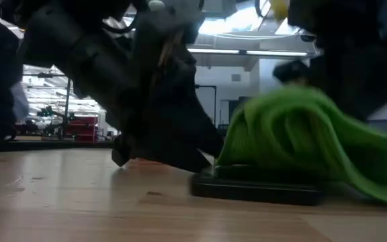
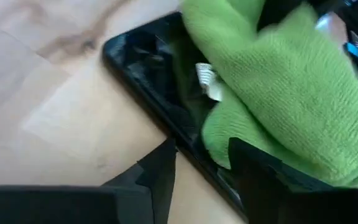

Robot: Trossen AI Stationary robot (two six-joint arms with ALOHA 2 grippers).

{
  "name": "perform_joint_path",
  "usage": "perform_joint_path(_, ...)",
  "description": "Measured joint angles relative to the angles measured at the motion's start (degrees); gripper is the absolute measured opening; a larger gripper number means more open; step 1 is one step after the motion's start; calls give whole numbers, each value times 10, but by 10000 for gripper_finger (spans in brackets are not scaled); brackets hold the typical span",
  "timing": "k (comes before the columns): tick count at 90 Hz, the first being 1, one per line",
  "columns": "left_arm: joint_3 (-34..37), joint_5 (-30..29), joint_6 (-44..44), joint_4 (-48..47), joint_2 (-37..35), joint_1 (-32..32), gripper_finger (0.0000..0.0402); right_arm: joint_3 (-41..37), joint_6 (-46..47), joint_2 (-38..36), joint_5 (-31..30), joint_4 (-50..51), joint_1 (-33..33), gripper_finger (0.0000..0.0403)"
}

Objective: Apply microfiber cloth
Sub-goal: Wipe the front of the black cellphone using the green microfiber cloth

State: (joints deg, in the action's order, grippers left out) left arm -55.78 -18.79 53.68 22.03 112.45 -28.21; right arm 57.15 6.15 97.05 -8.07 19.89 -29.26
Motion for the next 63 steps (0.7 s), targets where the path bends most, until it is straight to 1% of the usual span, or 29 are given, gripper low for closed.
perform_joint_path(6, -10, -2, 2, 10, -15, -19, 131, 4, -10, -13, -17, -4, 2, 9)
perform_joint_path(15, -21, -23, 1, 8, -13, -48, 131, 7, -24, -15, -31, -24, 8, 9)
perform_joint_path(29, -34, -63, 1, 12, 19, -70, 131, 8, -34, 11, -28, -94, 25, 10)
perform_joint_path(38, -42, -81, 10, 12, 48, -64, 131, 7, -34, 34, 1, -123, 32, 10)
perform_joint_path(46, -53, -72, 18, 14, 68, -48, 131, 8, -26, 55, 3, -122, 35, 10)
perform_joint_path(54, -68, -56, 10, 19, 85, -36, 131, 7, -9, 72, -21, -119, 36, 10)
perform_joint_path(63, -75, -36, 4, 11, 90, -27, 131, 8, -2, 74, -50, -120, 39, 10)
